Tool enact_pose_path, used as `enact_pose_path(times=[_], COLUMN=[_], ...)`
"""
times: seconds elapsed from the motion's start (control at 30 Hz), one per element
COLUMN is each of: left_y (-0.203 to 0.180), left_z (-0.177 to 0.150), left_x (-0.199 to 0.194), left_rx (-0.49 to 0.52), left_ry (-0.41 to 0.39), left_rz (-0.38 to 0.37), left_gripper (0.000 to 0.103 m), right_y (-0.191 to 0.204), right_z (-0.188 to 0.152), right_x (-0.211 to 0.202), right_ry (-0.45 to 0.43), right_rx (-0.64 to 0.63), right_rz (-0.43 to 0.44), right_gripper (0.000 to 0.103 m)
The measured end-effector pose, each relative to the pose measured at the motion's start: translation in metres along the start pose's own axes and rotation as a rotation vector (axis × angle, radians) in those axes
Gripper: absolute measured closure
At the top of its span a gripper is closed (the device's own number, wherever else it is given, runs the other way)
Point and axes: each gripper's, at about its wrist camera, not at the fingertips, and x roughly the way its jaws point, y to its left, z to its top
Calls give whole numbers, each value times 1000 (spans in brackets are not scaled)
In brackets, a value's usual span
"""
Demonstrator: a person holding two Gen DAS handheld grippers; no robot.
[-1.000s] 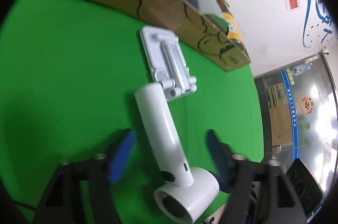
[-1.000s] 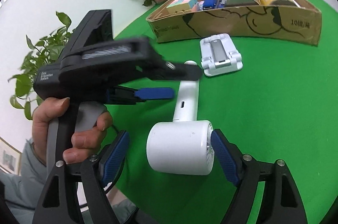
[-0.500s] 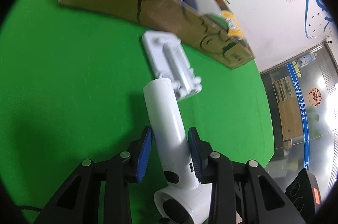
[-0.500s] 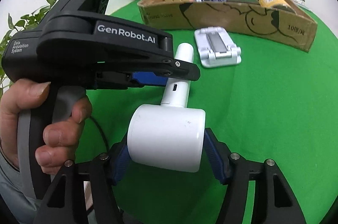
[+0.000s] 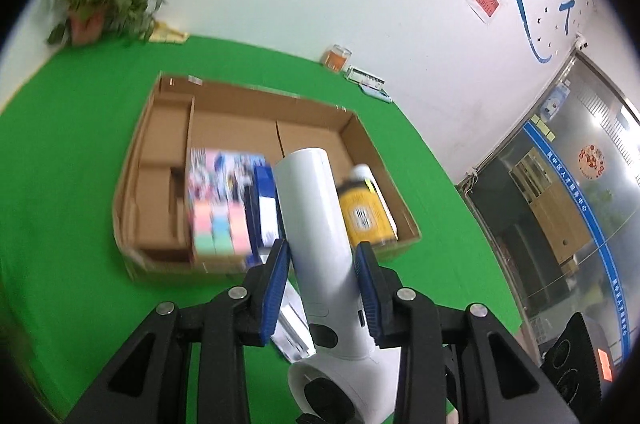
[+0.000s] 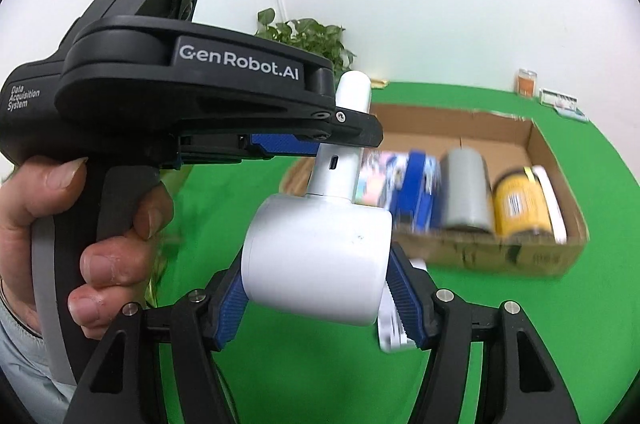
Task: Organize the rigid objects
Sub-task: 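Carry the fan into the box and open both tools beside the cube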
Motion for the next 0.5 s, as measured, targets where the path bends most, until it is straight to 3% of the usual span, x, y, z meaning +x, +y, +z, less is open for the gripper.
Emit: enact_pose_path(times=[0.27,0.5], left_y=[49,120], left_z=[82,113], left_x=[24,77], left_rx=[2,-54], left_ry=[41,160], left_rz=[42,69], left_gripper=[71,70], right_y=[-5,-11], right_z=[94,128], right_x=[87,186], right_ry=[63,203], right_rx=[66,124], right_rz=[60,123], right_gripper=[42,42])
